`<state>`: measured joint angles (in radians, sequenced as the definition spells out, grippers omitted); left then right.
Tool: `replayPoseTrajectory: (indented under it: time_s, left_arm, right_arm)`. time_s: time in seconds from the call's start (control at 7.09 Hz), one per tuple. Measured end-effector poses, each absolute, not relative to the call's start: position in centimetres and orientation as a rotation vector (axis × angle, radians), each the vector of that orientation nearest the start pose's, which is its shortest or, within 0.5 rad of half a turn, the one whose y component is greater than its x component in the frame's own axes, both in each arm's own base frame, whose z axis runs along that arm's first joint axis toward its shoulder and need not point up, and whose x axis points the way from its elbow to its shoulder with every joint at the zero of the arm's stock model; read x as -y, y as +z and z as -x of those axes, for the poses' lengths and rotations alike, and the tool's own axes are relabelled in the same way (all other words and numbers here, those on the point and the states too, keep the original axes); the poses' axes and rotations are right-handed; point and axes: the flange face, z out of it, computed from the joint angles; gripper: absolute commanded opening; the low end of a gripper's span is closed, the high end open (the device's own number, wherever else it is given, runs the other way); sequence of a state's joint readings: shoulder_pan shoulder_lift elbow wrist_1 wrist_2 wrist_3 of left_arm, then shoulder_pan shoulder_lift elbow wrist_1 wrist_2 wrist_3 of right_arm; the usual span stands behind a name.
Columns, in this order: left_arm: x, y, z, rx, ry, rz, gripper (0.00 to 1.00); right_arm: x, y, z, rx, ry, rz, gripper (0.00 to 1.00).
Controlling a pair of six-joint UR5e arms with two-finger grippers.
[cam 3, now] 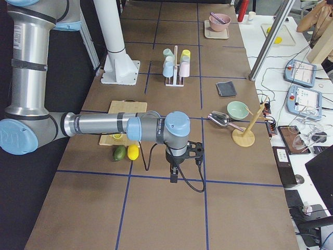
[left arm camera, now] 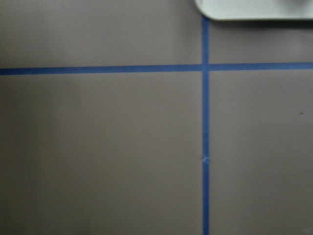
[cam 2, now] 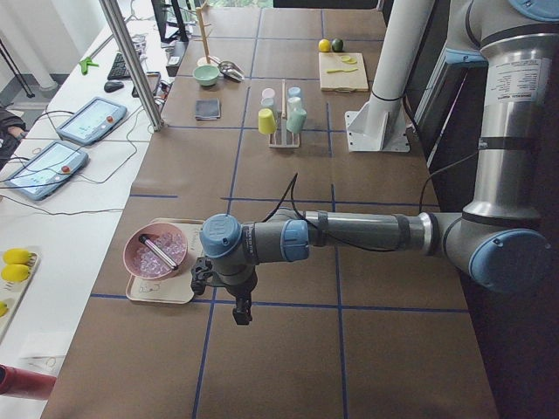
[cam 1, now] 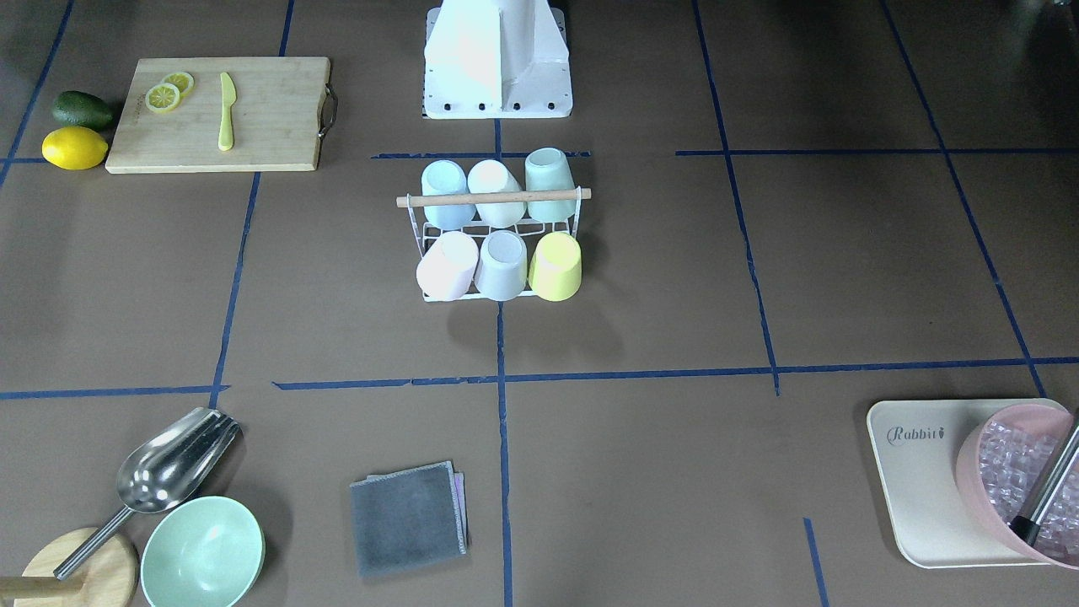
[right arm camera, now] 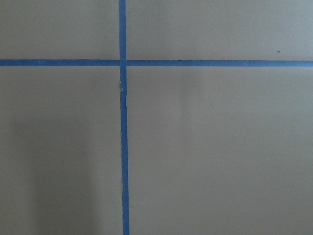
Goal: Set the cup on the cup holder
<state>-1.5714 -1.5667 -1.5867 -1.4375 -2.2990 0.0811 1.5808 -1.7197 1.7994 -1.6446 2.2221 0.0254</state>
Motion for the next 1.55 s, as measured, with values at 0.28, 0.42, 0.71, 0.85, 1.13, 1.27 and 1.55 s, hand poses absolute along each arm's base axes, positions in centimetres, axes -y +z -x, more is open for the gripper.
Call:
replayPoseTrajectory:
  time_s: [0.28, 0.42, 0.71, 0.85, 1.13, 1.27, 1.55]
  left_arm:
    - [47.7, 67.4, 6.8, -0.734, 0.037, 0.088, 1.0]
    - [47.7, 67.2, 6.8, -0.736, 0.042, 0.082, 1.0]
    - [48.2, 66.4, 6.8, -0.738, 0.052, 0.064, 1.0]
    - [48.4, 66.1, 6.8, -0.74, 0.054, 0.058, 1.0]
    - [48.4, 65.9, 6.5, -0.781, 0.058, 0.04, 1.0]
    - [48.4, 66.0, 6.4, -0.795, 0.059, 0.033, 1.0]
    - [48.3, 66.0, 6.3, -0.802, 0.061, 0.029, 1.0]
  right_arm:
    - [42.7, 63.2, -7.7, 0.655, 0.032, 0.002, 1.0]
    - [42.7, 63.1, -7.6, 0.666, 0.032, 0.002, 1.0]
    - [42.7, 62.6, -7.2, 0.719, 0.03, -0.001, 1.0]
    - [42.7, 62.3, -6.9, 0.757, 0.029, -0.003, 1.0]
    - [42.7, 62.0, -6.7, 0.797, 0.026, -0.002, 1.0]
    - [42.7, 62.0, -6.6, 0.801, 0.024, -0.003, 1.0]
    - [42.7, 61.9, -6.6, 0.801, 0.004, -0.012, 1.0]
